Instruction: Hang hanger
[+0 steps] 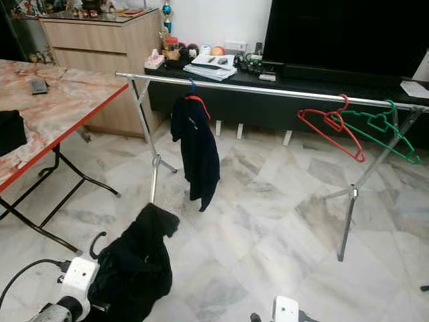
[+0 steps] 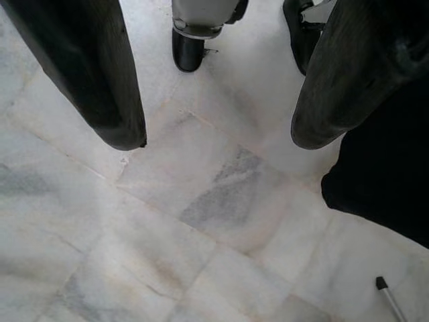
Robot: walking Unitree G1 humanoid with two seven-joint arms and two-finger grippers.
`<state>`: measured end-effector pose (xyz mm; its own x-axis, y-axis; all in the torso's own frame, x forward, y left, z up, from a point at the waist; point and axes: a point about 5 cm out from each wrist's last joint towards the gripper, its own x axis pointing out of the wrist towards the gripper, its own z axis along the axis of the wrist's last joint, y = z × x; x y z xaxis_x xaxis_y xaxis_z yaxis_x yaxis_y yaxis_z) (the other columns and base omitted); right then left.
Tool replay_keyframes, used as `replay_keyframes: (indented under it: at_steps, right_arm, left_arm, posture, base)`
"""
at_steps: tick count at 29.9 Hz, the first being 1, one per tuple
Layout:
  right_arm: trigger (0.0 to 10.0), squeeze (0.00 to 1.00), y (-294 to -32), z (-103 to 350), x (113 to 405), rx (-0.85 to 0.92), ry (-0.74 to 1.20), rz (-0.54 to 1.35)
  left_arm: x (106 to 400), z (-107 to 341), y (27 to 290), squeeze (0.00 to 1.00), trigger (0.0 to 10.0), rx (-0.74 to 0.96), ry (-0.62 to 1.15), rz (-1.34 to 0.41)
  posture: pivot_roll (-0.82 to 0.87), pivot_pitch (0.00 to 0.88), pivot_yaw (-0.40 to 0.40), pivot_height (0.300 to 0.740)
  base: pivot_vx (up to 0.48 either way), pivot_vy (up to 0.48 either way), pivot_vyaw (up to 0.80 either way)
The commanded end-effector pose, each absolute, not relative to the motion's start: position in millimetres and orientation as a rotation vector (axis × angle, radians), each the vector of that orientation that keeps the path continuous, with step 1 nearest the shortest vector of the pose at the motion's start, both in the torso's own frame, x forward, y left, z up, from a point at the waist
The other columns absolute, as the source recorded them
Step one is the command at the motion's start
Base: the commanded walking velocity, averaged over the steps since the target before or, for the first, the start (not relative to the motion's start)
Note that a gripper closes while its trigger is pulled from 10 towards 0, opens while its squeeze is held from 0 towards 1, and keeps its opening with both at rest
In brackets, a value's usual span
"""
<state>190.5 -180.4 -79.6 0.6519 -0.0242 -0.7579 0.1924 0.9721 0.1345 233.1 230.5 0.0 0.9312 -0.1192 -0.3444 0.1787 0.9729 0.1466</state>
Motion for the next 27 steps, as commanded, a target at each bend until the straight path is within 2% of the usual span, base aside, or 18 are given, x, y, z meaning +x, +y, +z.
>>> replay_keyframes:
  at_steps: [1, 27]
  right_arm:
    - [10.0, 0.0, -183.5, -79.9, 189.1, 0.211, 0.854, -0.138]
    - [10.0, 0.0, -179.1, -81.2, 188.1, 0.208, 0.866, -0.143]
  left_arm:
    - [234.4, 4.2, 235.1, 0.0, 10.0, 0.166, 0.326, -0.131]
    - [233.6, 2.5, 225.9, 0.0, 10.0, 0.15, 0.329, -0.175]
  posture:
    - [-0.08, 0.0, -0.004, 0.74]
    - [-0.08, 0.0, 0.005, 0.74]
  base:
    - [0.0, 0.0, 0.0]
    - [0.0, 0.0, 0.0]
